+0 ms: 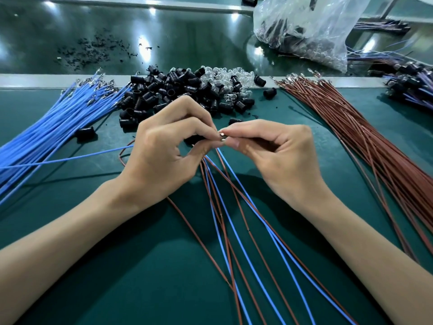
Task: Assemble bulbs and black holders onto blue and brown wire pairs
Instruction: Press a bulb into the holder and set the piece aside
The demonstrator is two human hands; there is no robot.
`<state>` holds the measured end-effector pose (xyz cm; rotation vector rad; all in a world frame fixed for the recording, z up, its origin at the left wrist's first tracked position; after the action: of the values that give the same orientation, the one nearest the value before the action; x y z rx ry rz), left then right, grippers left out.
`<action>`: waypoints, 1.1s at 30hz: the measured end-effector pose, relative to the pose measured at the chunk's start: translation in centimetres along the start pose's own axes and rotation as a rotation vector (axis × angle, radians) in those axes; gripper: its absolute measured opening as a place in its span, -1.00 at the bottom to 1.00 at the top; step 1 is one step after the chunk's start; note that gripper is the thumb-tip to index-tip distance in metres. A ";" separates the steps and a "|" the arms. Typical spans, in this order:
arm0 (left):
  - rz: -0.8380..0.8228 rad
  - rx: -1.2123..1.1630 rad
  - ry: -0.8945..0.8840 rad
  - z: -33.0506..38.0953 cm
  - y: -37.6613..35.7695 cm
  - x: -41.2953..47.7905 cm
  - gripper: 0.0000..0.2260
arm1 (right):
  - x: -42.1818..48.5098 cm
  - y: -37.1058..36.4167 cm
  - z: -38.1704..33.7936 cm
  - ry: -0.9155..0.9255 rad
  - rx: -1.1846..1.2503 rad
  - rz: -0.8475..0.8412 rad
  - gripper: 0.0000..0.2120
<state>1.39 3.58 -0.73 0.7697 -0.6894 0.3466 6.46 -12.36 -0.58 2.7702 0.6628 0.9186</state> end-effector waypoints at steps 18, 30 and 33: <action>0.005 0.065 -0.057 -0.4 -0.2 -0.4 -0.91 | 0.1 0.1 -0.6 0.057 -0.230 -0.035 -0.80; 0.002 0.035 -0.028 0.0 0.1 -0.1 -0.94 | 0.2 0.3 -0.3 -0.097 0.003 -0.025 -0.87; 0.019 0.032 -0.017 0.0 0.2 -0.1 -0.94 | 0.2 0.1 -0.2 -0.165 0.112 -0.036 -0.83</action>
<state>1.23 3.68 -0.68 0.7978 -0.7094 0.3693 6.51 -12.39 -0.24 2.8813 0.7547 0.6559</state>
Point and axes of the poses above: each hand's wrist, its own x-axis towards the middle knuckle, its own y-axis out of the back of the hand, z = x × y, the point moved 2 cm from there along x, towards the middle knuckle, and after that the axes turned 8 degrees about y, right-handed, at the moved point
